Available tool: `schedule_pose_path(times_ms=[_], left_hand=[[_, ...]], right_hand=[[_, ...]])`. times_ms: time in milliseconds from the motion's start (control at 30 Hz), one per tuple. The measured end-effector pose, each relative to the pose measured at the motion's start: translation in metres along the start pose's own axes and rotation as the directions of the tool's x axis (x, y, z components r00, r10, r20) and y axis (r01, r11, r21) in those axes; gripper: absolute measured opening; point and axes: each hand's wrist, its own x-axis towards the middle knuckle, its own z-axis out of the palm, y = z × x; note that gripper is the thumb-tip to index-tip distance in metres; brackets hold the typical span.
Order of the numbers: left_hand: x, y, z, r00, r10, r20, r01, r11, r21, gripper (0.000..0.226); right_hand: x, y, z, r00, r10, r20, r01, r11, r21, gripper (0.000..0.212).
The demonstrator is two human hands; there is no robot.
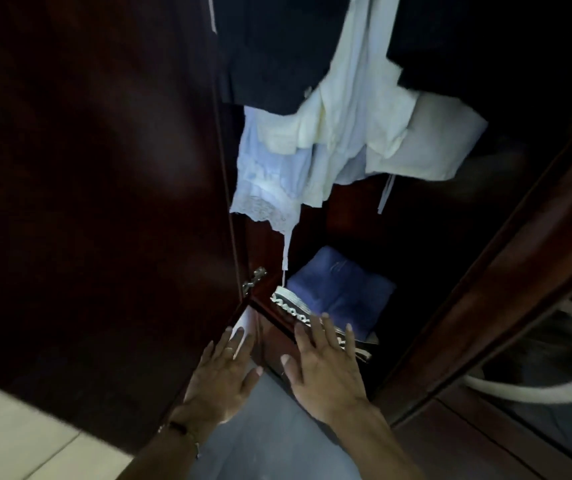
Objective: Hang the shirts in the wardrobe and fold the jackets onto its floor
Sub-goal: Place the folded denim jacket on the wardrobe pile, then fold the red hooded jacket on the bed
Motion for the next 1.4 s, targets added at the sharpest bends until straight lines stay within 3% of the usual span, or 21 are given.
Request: schedule_pose_path(times_ms=[167,267,467,667,800,967,1033,1200,1333,1400], left_hand=[[-0.087,0.028,-0.035,0.977,-0.213,0.017,0.214,0.972,-0.099,0.097],[-0.143,0.042,-0.05,0.934,-0.357,-0.004,0.355,0.928,-0.114,0.103],[-0.296,0.058,-0.076,0.72,-0.693,-0.035,0.663,0.701,-0.261,0.102],[-0.472,0.076,-0.065,0.443,-0.891,-0.096,0.826,0.448,-0.342,0.067],[-0.593,0.103,-0.043,0.281,-0.958,-0.062,0.888,0.284,-0.361,0.078],[-0.76,0.149,-0.003,0.075,-0.996,-0.045,0.902,0.087,-0.423,0.078],[-0.82,0.167,0.015,0.025,-1.0,-0.006,0.897,0.025,-0.441,0.09],[-0.973,0.216,0.066,-0.148,-0.988,0.05,0.872,-0.154,-0.465,0.068],[-1.062,0.243,0.098,-0.251,-0.96,0.125,0.848,-0.28,-0.45,0.097],[-1.1,0.249,0.116,-0.302,-0.943,0.142,0.827,-0.333,-0.453,0.099]], right_hand=[[-0.043,-0.034,-0.054,0.95,-0.307,0.061,0.304,0.951,0.056,0.086],[-0.073,-0.051,-0.073,0.896,-0.44,0.055,0.434,0.896,0.089,0.069],[-0.154,-0.115,-0.096,0.689,-0.714,0.125,0.702,0.7,0.129,0.063],[-0.277,-0.203,-0.1,0.432,-0.893,0.128,0.883,0.447,0.14,0.062],[-0.38,-0.253,-0.097,0.242,-0.961,0.135,0.954,0.261,0.148,0.061],[-0.535,-0.31,-0.083,0.062,-0.98,0.188,0.98,0.095,0.172,0.062],[-0.592,-0.33,-0.07,0.02,-0.977,0.212,0.981,0.059,0.183,0.062],[-0.745,-0.371,-0.028,-0.121,-0.95,0.287,0.971,-0.053,0.234,0.064],[-0.838,-0.401,0.007,-0.242,-0.903,0.356,0.949,-0.143,0.282,0.061],[-0.877,-0.421,0.03,-0.285,-0.876,0.388,0.94,-0.176,0.292,0.06]])
